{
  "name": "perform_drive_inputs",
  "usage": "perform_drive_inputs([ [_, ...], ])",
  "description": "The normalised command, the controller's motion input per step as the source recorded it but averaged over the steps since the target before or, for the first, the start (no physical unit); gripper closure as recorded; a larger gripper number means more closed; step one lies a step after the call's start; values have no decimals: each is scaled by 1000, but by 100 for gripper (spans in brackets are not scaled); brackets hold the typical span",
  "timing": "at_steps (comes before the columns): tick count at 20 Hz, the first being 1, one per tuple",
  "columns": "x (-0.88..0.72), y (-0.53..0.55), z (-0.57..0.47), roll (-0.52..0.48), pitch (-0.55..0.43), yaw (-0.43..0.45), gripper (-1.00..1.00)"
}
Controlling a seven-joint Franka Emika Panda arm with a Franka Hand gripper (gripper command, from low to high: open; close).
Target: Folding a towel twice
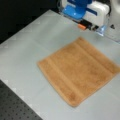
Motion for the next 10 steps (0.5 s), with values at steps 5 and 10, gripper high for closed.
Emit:
perform_drive_inputs([
  [5,14,-71,33,130,82,-199,-100],
  [10,64,-54,48,115,126,-274,-100],
])
